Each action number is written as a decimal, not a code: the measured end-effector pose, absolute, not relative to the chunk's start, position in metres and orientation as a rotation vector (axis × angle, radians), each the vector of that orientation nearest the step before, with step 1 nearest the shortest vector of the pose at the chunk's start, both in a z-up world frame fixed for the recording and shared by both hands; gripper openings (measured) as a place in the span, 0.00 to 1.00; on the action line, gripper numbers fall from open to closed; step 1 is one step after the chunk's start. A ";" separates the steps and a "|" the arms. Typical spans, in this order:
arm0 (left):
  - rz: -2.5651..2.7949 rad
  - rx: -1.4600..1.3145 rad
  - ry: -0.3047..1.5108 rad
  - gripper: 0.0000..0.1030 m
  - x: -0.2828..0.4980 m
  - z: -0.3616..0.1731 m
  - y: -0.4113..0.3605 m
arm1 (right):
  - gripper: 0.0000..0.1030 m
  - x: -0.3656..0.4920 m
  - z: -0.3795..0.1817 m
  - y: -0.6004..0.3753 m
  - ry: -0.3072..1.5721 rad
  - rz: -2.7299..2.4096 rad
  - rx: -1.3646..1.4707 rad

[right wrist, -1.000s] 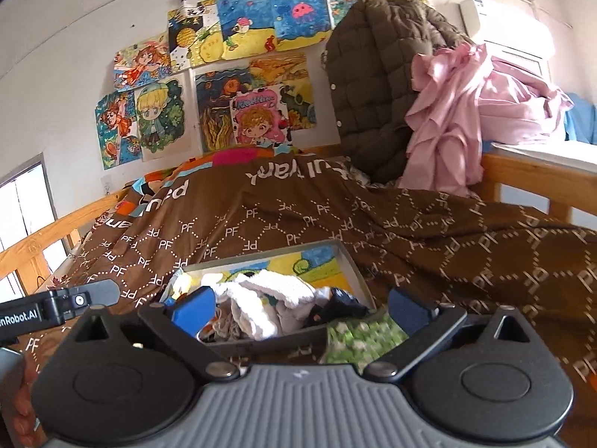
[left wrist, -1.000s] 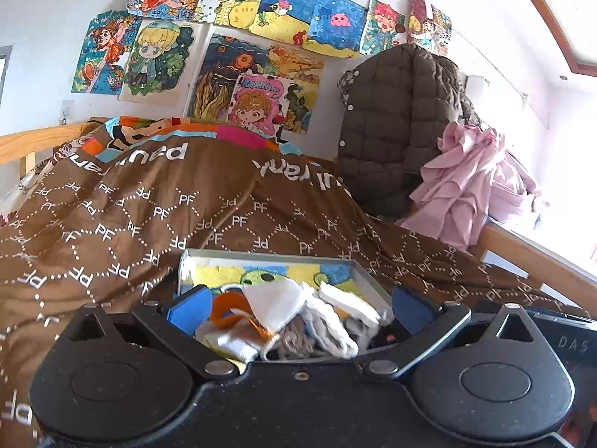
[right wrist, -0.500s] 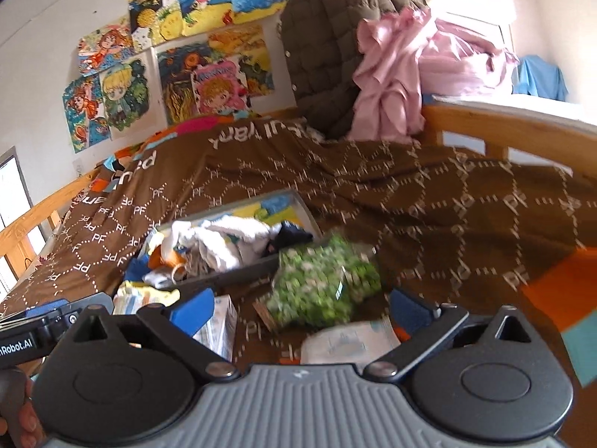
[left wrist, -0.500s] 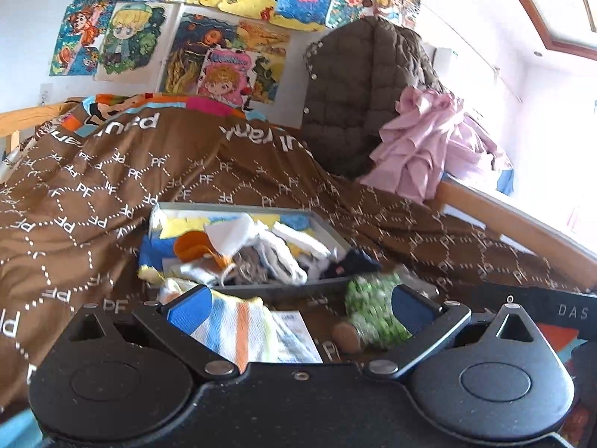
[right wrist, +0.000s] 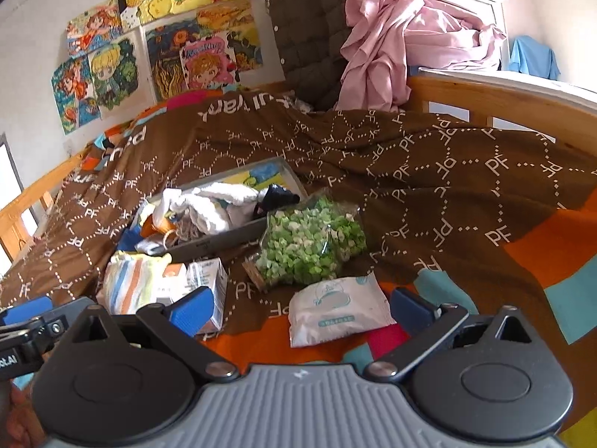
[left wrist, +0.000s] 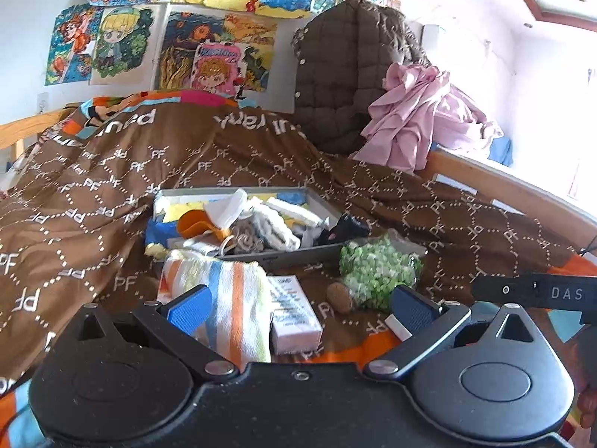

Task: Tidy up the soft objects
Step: 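Move both tools back toward the striped towel and wipes packet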

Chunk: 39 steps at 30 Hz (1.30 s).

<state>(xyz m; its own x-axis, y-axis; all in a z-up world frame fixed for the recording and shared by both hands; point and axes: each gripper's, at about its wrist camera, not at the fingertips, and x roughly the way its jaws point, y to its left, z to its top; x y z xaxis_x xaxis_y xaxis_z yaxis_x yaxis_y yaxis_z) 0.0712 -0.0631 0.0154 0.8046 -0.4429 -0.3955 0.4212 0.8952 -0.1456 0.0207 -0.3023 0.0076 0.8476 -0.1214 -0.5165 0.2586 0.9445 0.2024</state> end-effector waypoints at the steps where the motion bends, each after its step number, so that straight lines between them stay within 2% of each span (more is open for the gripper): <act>1: -0.462 -0.053 0.442 0.99 0.070 0.015 -0.063 | 1.00 0.022 0.007 -0.302 0.529 -0.203 0.273; 21: -0.394 -0.072 0.580 0.99 0.092 -0.011 -0.058 | 1.00 0.054 -0.019 -0.290 0.715 -0.128 0.234; 39: -0.296 -0.188 0.655 0.99 0.133 -0.040 -0.051 | 1.00 0.081 -0.018 -0.275 0.713 -0.089 0.063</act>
